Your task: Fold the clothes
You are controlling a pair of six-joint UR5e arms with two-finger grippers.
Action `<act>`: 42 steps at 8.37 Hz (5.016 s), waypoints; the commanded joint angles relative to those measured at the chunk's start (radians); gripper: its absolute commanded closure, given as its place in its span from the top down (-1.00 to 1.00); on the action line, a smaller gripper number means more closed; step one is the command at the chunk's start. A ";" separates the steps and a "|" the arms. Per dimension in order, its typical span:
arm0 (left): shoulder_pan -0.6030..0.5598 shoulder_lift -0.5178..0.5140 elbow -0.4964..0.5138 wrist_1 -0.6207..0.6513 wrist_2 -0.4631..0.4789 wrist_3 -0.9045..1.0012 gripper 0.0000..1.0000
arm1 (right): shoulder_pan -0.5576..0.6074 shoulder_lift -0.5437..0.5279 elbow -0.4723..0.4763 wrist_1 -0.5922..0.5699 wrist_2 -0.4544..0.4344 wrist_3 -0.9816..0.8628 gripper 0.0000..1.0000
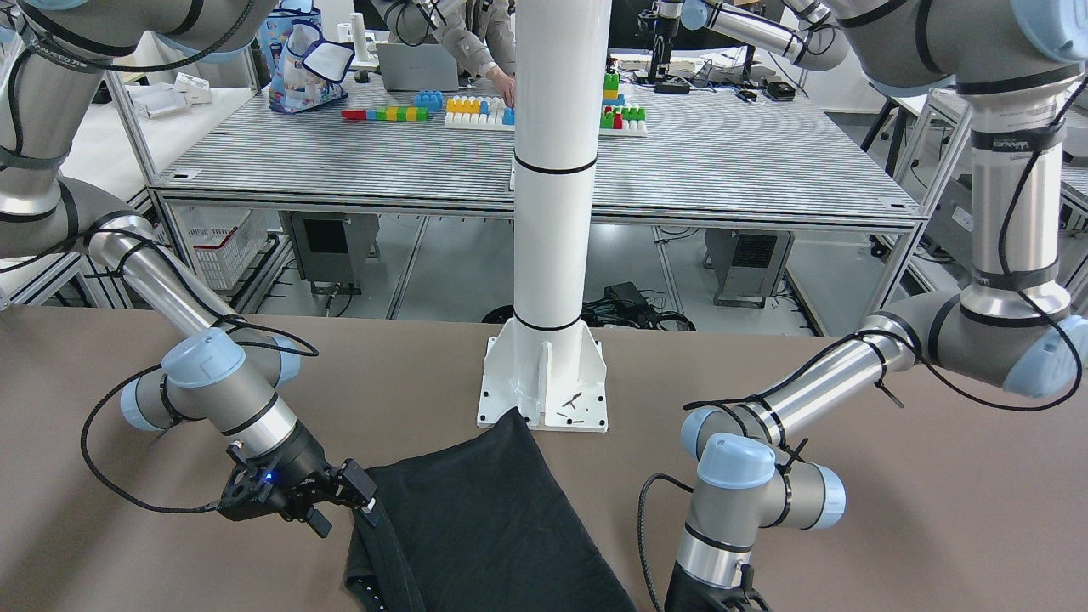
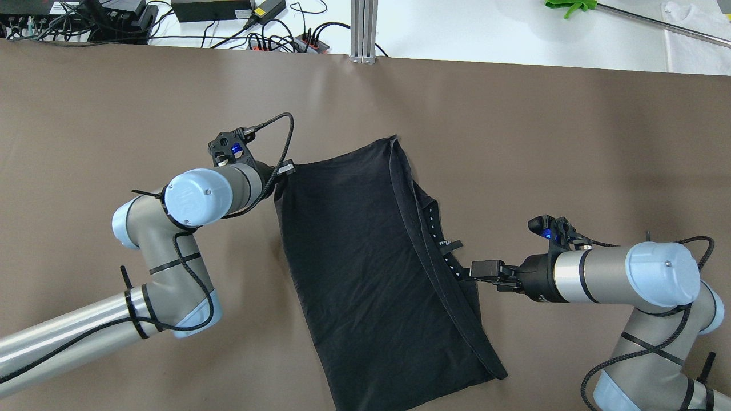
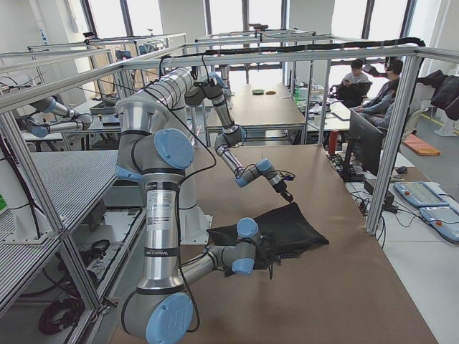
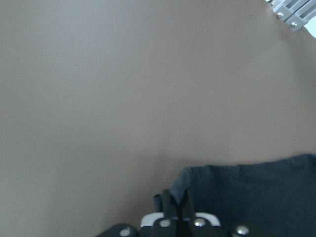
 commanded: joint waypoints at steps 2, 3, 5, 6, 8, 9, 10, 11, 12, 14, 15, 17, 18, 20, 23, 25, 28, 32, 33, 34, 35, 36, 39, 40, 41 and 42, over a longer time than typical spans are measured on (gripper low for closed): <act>-0.047 -0.248 0.290 -0.011 -0.002 0.028 -1.00 | 0.001 -0.008 0.000 0.000 -0.038 -0.005 0.89; -0.070 -0.303 0.361 -0.013 -0.003 0.036 -1.00 | 0.000 -0.008 0.000 0.000 -0.061 -0.005 0.89; -0.084 -0.333 0.406 -0.014 -0.005 0.048 -1.00 | 0.000 -0.001 0.000 0.000 -0.065 -0.005 0.89; -0.092 -0.333 0.415 -0.014 -0.006 0.050 -1.00 | -0.002 0.002 0.000 0.000 -0.065 -0.005 0.89; -0.092 -0.345 0.446 -0.043 -0.002 0.050 -1.00 | -0.002 0.004 0.002 0.000 -0.065 -0.005 0.89; -0.090 -0.345 0.451 -0.045 0.006 0.050 -0.02 | -0.002 0.004 0.003 0.000 -0.065 -0.005 0.89; -0.090 -0.343 0.449 -0.046 0.006 0.052 0.99 | -0.002 0.005 0.003 0.000 -0.062 -0.007 0.89; -0.093 -0.346 0.440 -0.046 -0.002 0.056 1.00 | 0.000 0.011 0.002 -0.002 -0.054 -0.008 0.89; -0.096 -0.363 0.437 -0.046 -0.003 0.099 1.00 | 0.003 0.030 -0.001 -0.014 -0.060 -0.008 0.89; -0.125 -0.351 0.367 -0.033 -0.078 0.102 1.00 | 0.020 0.121 0.000 -0.169 -0.078 -0.060 0.89; -0.138 -0.313 0.306 -0.031 -0.125 0.102 1.00 | 0.020 0.171 0.003 -0.290 -0.133 -0.144 0.89; -0.139 -0.209 0.180 -0.031 -0.135 0.104 1.00 | 0.020 0.264 -0.004 -0.455 -0.181 -0.162 0.89; -0.145 -0.170 0.132 -0.031 -0.155 0.102 1.00 | 0.020 0.309 -0.006 -0.548 -0.228 -0.219 0.89; -0.153 -0.088 0.026 -0.017 -0.172 0.104 1.00 | 0.020 0.352 -0.029 -0.615 -0.325 -0.290 0.89; -0.153 -0.044 -0.072 0.043 -0.186 0.104 1.00 | 0.053 0.549 -0.332 -0.575 -0.503 -0.323 0.89; -0.153 -0.044 -0.072 0.043 -0.186 0.104 1.00 | 0.075 0.574 -0.458 -0.462 -0.503 -0.330 0.89; -0.158 -0.046 -0.066 0.044 -0.186 0.105 1.00 | 0.073 0.577 -0.472 -0.463 -0.496 -0.347 0.88; -0.164 -0.046 -0.062 0.046 -0.184 0.136 1.00 | 0.075 0.698 -0.630 -0.447 -0.534 -0.349 0.88; -0.164 -0.046 -0.062 0.046 -0.184 0.136 1.00 | 0.075 0.721 -0.694 -0.398 -0.572 -0.349 0.88; -0.164 -0.046 -0.062 0.046 -0.183 0.137 1.00 | 0.078 0.726 -0.737 -0.355 -0.586 -0.350 0.88; -0.164 -0.046 -0.060 0.046 -0.183 0.137 1.00 | 0.084 0.726 -0.745 -0.353 -0.588 -0.361 0.88; -0.164 -0.046 -0.060 0.046 -0.183 0.140 1.00 | 0.086 0.726 -0.747 -0.353 -0.600 -0.404 0.88; -0.164 -0.046 -0.057 0.046 -0.181 0.142 1.00 | 0.086 0.726 -0.768 -0.351 -0.611 -0.409 0.88; -0.164 -0.044 -0.057 0.044 -0.181 0.142 1.00 | 0.086 0.726 -0.768 -0.351 -0.617 -0.407 0.88; -0.164 -0.044 -0.057 0.044 -0.181 0.142 1.00 | 0.084 0.729 -0.785 -0.348 -0.626 -0.407 0.88; -0.164 -0.044 -0.056 0.044 -0.181 0.142 1.00 | 0.086 0.729 -0.790 -0.342 -0.626 -0.407 0.88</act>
